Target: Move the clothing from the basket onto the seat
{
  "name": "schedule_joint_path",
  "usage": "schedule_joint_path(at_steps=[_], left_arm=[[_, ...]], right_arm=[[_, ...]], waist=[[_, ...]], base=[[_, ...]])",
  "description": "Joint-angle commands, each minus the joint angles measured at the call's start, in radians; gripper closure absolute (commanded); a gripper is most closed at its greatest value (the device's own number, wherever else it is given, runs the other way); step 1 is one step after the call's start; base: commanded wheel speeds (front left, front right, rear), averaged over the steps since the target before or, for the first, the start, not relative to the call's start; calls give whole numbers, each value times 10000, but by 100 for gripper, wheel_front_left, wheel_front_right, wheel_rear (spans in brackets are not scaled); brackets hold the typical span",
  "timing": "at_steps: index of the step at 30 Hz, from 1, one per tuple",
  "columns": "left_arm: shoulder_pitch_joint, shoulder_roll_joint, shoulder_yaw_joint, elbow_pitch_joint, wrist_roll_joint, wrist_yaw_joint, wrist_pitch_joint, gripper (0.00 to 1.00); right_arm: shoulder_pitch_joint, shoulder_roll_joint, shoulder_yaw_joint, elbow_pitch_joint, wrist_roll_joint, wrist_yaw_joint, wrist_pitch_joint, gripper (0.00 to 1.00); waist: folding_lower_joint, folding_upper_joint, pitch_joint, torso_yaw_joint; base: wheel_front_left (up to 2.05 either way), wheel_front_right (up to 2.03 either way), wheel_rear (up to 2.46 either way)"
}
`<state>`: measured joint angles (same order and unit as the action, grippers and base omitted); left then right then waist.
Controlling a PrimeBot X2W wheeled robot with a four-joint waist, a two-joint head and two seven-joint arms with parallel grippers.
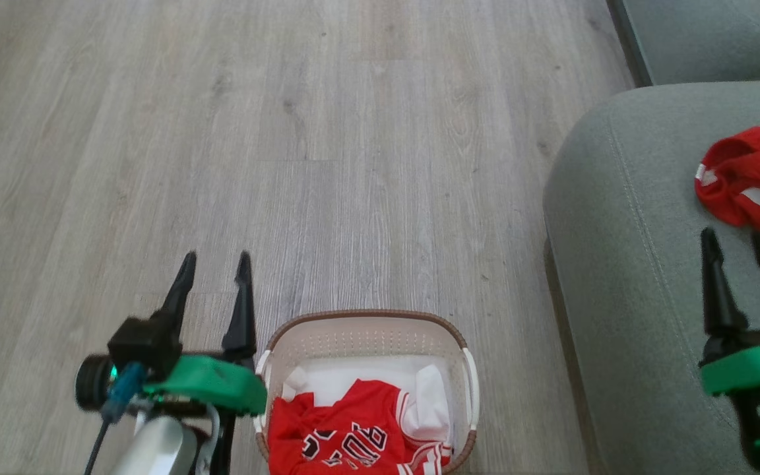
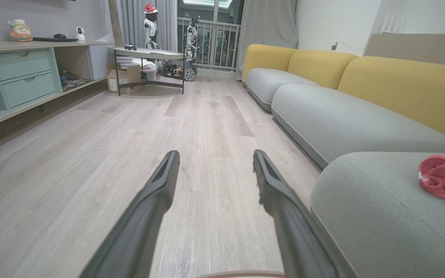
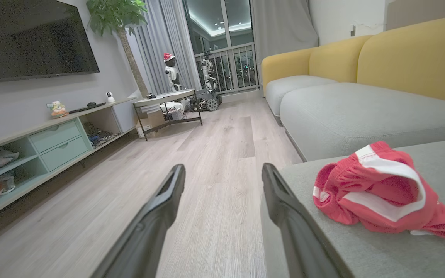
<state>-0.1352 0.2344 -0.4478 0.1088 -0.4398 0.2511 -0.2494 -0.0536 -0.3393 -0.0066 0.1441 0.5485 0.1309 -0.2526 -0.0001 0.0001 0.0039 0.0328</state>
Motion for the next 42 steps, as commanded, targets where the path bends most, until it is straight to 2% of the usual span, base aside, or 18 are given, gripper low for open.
schedule_joint_path(at_steps=[1, 5, 11, 15, 27, 35, 42], left_arm=[[-185, 24, 544, -384, 212, 60, -124, 0], [251, -213, 1068, -420, 664, -171, -124, 0], [649, -501, 1632, -228, 1351, -613, -124, 0], [745, -845, 2005, -108, 1808, -984, -124, 0], [713, -1340, 2578, 172, 2352, -1600, -124, 0], [653, -1510, 2713, 282, 2565, -1794, -124, 0], [98, -1661, 2509, 819, 2678, -1970, -124, 0]], right_arm=[[40, -35, 33, -431, -146, -2, -91, 0], [402, 482, 16, -665, -482, -2, -91, 0], [546, 762, 296, -627, -850, -2, -91, 0], [457, 755, 533, -579, -1008, -2, -91, 0], [337, 740, 561, -665, -1031, -2, -91, 0], [197, 718, 620, -699, -1000, -2, -91, 0], [-317, 596, 509, -935, -879, -2, -91, 0]], waist=[[1, -1, -16, 68], [1, -1, -27, 160], [1, -1, -8, 162], [1, -1, 39, 152], [1, -1, 115, 88], [1, -1, 283, -76], [1, -1, 987, -358]], base=[[0, 0, 0], [0, 0, 0], [0, 0, 0], [0, 0, 0], [0, 0, 0], [0, 0, 0], [0, 0, 0]])
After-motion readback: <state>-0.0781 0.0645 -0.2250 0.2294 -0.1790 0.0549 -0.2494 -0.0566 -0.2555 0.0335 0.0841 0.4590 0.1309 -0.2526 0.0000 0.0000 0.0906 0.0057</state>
